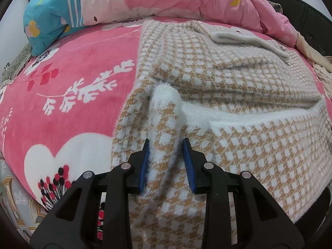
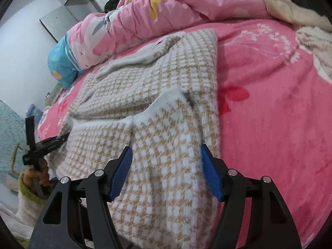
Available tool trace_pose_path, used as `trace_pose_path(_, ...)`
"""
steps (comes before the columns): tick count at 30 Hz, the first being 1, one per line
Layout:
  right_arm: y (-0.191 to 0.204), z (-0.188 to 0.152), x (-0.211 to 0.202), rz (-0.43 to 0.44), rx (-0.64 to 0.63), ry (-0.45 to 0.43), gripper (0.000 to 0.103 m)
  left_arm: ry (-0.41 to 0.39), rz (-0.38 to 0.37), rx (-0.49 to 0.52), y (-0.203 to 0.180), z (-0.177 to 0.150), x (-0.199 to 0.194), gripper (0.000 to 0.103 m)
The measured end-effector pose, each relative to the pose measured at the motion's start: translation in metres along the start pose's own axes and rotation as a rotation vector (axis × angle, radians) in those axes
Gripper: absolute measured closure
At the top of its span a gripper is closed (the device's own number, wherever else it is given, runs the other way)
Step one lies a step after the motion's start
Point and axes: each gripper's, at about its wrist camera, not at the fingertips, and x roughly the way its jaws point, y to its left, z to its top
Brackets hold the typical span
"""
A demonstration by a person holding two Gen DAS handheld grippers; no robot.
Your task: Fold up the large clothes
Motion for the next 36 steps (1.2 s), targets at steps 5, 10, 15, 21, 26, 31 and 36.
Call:
trace_pose_path(5, -0.011, 0.022, 0.008, 0.086, 0.035, 0.016, 0.038, -0.001, -0.002, -0.004, 0.0, 0.0, 0.0, 0.073)
trace_pose_path(10, -0.021, 0.033, 0.025, 0.174, 0.096, 0.064, 0.038, 0.0, -0.008, -0.001, 0.001, 0.0, 0.0, 0.073)
trace_pose_path(15, -0.029, 0.02, 0.022, 0.238, 0.131, 0.102, 0.041, 0.0, -0.008, -0.001, 0.0, 0.0, 0.0, 0.073)
trace_pose_path(21, -0.026, 0.007, 0.014, 0.218, 0.1, 0.138, 0.045, -0.001, -0.008, -0.001, 0.0, 0.0, 0.0, 0.073)
trace_pose_path(26, -0.017, 0.014, 0.024, 0.19, 0.089, 0.139, 0.052, -0.001, -0.006, 0.0, 0.0, 0.0, -0.001, 0.073)
trace_pose_path(31, -0.006, 0.017, 0.035, 0.121, 0.04, 0.145, 0.055, 0.0, -0.008, -0.004, -0.001, 0.0, 0.0, 0.073)
trace_pose_path(36, 0.008, 0.013, 0.032, 0.018, -0.018, 0.152, 0.065, -0.003, -0.01, -0.001, 0.0, 0.0, -0.001, 0.073)
